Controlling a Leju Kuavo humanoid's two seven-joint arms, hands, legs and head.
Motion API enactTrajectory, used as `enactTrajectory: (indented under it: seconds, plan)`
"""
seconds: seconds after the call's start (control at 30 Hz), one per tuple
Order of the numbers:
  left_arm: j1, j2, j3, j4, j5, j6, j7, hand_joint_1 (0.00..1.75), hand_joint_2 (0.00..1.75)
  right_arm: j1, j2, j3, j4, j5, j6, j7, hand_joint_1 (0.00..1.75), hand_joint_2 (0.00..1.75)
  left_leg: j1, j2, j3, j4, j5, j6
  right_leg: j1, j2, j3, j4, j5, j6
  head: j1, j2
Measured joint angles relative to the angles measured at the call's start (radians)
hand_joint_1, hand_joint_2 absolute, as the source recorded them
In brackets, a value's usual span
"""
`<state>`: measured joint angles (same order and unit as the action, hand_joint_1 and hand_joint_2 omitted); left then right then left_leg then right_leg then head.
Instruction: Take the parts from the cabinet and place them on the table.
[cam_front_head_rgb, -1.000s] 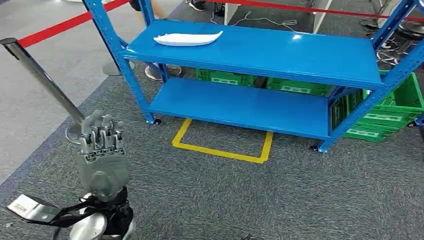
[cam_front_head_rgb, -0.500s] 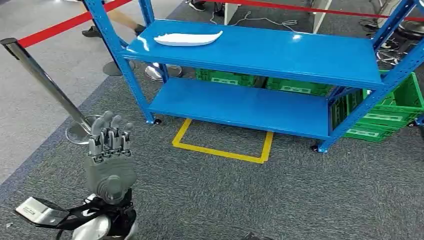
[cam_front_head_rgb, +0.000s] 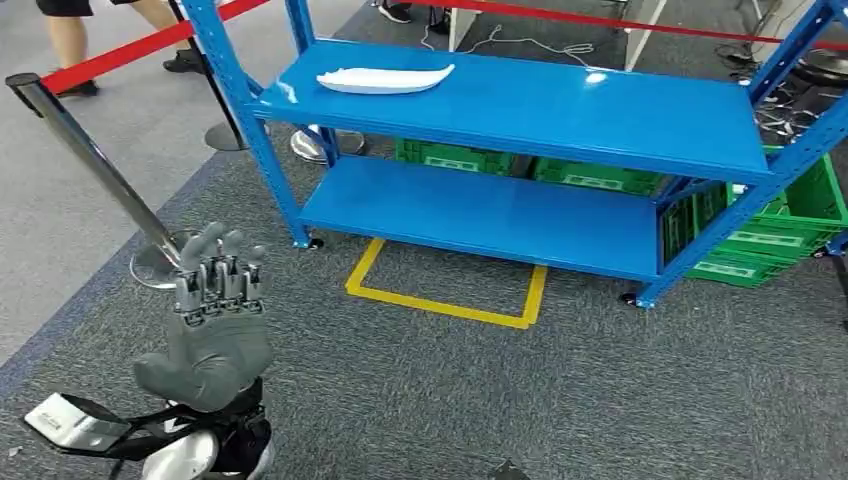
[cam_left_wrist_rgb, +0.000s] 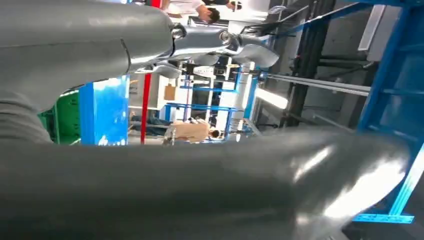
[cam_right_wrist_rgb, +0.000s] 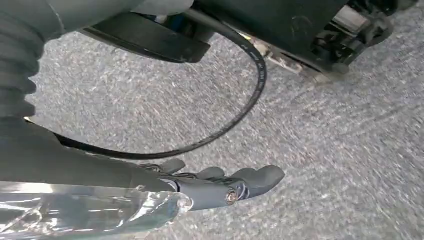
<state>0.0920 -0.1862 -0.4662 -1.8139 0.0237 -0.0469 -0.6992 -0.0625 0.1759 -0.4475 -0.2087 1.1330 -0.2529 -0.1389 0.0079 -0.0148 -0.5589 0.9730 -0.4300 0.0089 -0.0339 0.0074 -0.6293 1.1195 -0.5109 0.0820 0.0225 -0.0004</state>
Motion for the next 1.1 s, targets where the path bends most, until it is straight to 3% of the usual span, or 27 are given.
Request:
enactTrajectory:
  seconds: [0.13,0.23,0.27,0.3,0.33,0.37,0.4,0.47,0.5,0.6,0.63,0.67,0.7,0.73,0.77,0.8,0.83,0.87,0.9,1.0,1.03,1.1]
  plan:
    - [0.0,0.0,0.0,0.0,0.0,0.0,0.0,0.0,0.0,0.0,0.0,0.0,0.0,0.0,0.0,0.0,0.0,1.75,0.0,0.0,0.0,0.0,0.0,0.0,0.0,0.0,0.0,0.0,0.0,0.0,0.0,0.0]
    - [0.0,0.0,0.0,0.0,0.0,-0.001,0.0,0.0,0.0,-0.001,0.0,0.0,0.0,0.0,0.001,0.0,0.0,1.75,0.0,0.0,0.0,0.0,0.0,0.0,0.0,0.0,-0.014,0.031,-0.015,0.0,0.001,0.0]
    - [0.001,0.0,0.0,0.0,0.0,-0.002,0.0,0.0,0.0,-0.001,0.0,0.0,0.0,-0.001,0.002,0.001,0.0,1.75,-0.001,0.0,0.0,0.0,0.0,0.001,0.0,0.0,-0.027,0.057,-0.026,0.0,0.001,0.0]
    - [0.001,0.0,0.001,0.0,0.0,-0.011,0.0,0.0,0.0,-0.007,0.0,-0.002,0.0,-0.002,0.006,0.012,0.0,1.75,-0.002,0.002,0.0,0.001,-0.002,0.002,0.005,0.0,-0.086,0.185,-0.07,0.002,0.001,0.0]
    - [0.001,0.0,0.001,0.0,0.0,-0.013,0.0,0.0,0.0,-0.009,0.0,-0.003,0.0,-0.002,0.006,0.017,0.0,1.75,-0.002,0.002,0.001,0.001,-0.003,0.001,0.006,0.0,-0.09,0.195,-0.067,0.003,0.0,0.0]
    - [0.001,-0.001,0.004,0.0,-0.002,-0.019,0.0,0.0,0.0,-0.002,-0.001,-0.015,0.0,0.008,-0.007,0.056,0.0,1.75,-0.002,-0.005,0.003,0.024,-0.023,-0.03,0.007,0.004,0.055,-0.094,0.05,-0.011,0.002,0.0]
    - [0.001,-0.004,0.005,0.0,-0.003,-0.021,0.0,0.0,0.0,-0.002,-0.001,-0.015,0.0,0.01,-0.007,0.056,0.0,1.75,0.0,-0.004,0.003,0.018,-0.018,-0.038,0.013,0.008,0.047,-0.082,0.049,-0.028,-0.007,0.0]
    - [0.001,-0.007,0.005,0.0,-0.003,-0.021,0.0,0.0,0.0,-0.003,-0.001,-0.015,0.0,0.011,-0.008,0.056,0.0,1.75,0.003,-0.003,0.003,0.018,-0.025,-0.049,0.01,0.005,0.051,-0.087,0.051,-0.045,-0.005,0.0]
    - [0.0,-0.007,0.005,0.0,-0.003,-0.021,0.0,0.0,0.0,-0.004,-0.001,-0.015,0.0,0.012,-0.008,0.056,0.0,1.75,0.003,0.002,-0.008,0.044,-0.045,-0.053,0.01,0.003,0.052,-0.087,0.051,-0.051,-0.009,0.0]
    - [0.001,-0.006,0.005,0.0,-0.003,-0.021,-0.001,0.0,0.0,-0.003,-0.001,-0.015,0.0,0.015,-0.008,0.056,0.0,1.75,0.003,0.002,-0.124,0.272,-0.15,-0.059,0.011,-0.005,0.052,-0.087,0.048,-0.059,-0.013,0.0]
    - [0.001,-0.006,0.005,0.0,-0.003,-0.021,-0.001,0.0,0.0,-0.003,-0.001,-0.015,0.0,0.018,-0.008,0.056,0.0,1.75,0.003,0.002,-0.157,0.331,-0.162,-0.059,0.011,-0.005,0.052,-0.087,0.048,-0.059,-0.013,0.0]
    - [0.001,-0.006,0.006,0.0,-0.003,-0.023,-0.001,0.0,0.0,-0.003,-0.001,-0.015,0.0,0.018,-0.006,0.056,0.0,1.75,0.003,0.002,-0.166,0.337,-0.147,-0.059,0.011,-0.005,0.053,-0.087,0.047,-0.06,-0.013,0.0]
    - [0.001,-0.006,0.006,0.0,-0.001,-0.025,-0.001,0.0,0.0,-0.003,-0.001,-0.016,0.0,0.013,0.012,0.062,0.0,1.75,0.004,0.002,-0.153,0.301,-0.11,-0.057,0.01,-0.004,0.055,-0.087,0.046,-0.059,-0.013,0.0]
    - [0.001,-0.007,0.006,0.0,0.008,-0.03,-0.001,0.0,0.0,-0.006,-0.001,-0.019,0.0,0.002,0.047,0.077,0.0,0.0,0.005,0.003,-0.119,0.229,-0.061,-0.055,0.009,-0.002,0.058,-0.087,0.045,-0.057,-0.013,0.0]
    - [0.0,-0.008,0.006,0.001,0.019,-0.038,-0.001,0.0,0.0,-0.009,-0.001,-0.024,0.0,0.0,0.076,0.096,0.0,0.0,0.006,0.003,-0.079,0.146,-0.016,-0.055,0.007,0.0,0.061,-0.086,0.043,-0.053,-0.013,0.0]
    - [-0.004,-0.01,0.007,0.004,0.032,-0.045,-0.001,0.0,0.0,-0.01,-0.001,-0.025,0.0,0.004,0.085,0.122,0.0,0.0,0.008,0.006,-0.045,0.077,0.01,-0.056,0.008,0.001,0.063,-0.086,0.04,-0.047,-0.014,0.0]
    - [-0.009,-0.014,0.008,0.011,0.042,-0.052,-0.001,0.0,0.0,-0.012,-0.002,-0.026,0.0,0.009,0.085,0.157,0.0,0.0,0.007,0.006,-0.027,0.038,-0.006,-0.056,0.018,0.003,0.058,-0.078,0.035,-0.037,-0.02,0.0]
    - [-0.011,-0.017,0.009,0.02,0.05,-0.059,-0.001,0.0,0.0,-0.016,-0.002,-0.026,0.0,0.014,0.085,0.207,0.0,0.0,0.007,0.004,-0.034,0.043,-0.009,-0.043,0.017,0.002,0.055,-0.085,0.039,-0.031,-0.014,0.0]
    - [-0.011,-0.02,0.011,0.027,0.052,-0.063,-0.001,0.0,0.0,-0.019,-0.002,-0.029,0.0,0.018,0.085,0.243,0.0,0.0,0.005,0.004,-0.036,0.042,-0.009,-0.039,0.017,0.003,0.055,-0.09,0.042,-0.027,-0.013,0.0]
    - [-0.015,-0.03,0.015,0.042,0.054,-0.067,-0.001,0.0,0.0,-0.017,-0.002,-0.033,0.0,0.023,0.085,0.281,0.0,0.0,0.007,0.004,-0.031,0.037,-0.007,-0.017,0.013,0.0,0.054,-0.079,0.026,-0.013,-0.01,0.0]
    - [-0.017,-0.032,0.015,0.045,0.054,-0.068,-0.001,0.0,0.0,-0.015,-0.002,-0.034,0.0,0.023,0.085,0.282,0.0,0.0,0.006,0.004,-0.03,0.037,-0.008,-0.011,0.015,-0.002,0.031,-0.028,-0.006,-0.013,-0.006,0.0]
    - [-0.02,-0.033,0.018,0.053,0.054,-0.069,-0.001,0.0,0.0,-0.017,-0.002,-0.039,0.0,0.03,0.086,0.288,0.0,0.0,0.0,0.006,-0.03,0.037,-0.011,-0.003,0.019,-0.002,-0.05,0.146,-0.085,-0.014,-0.003,0.0]
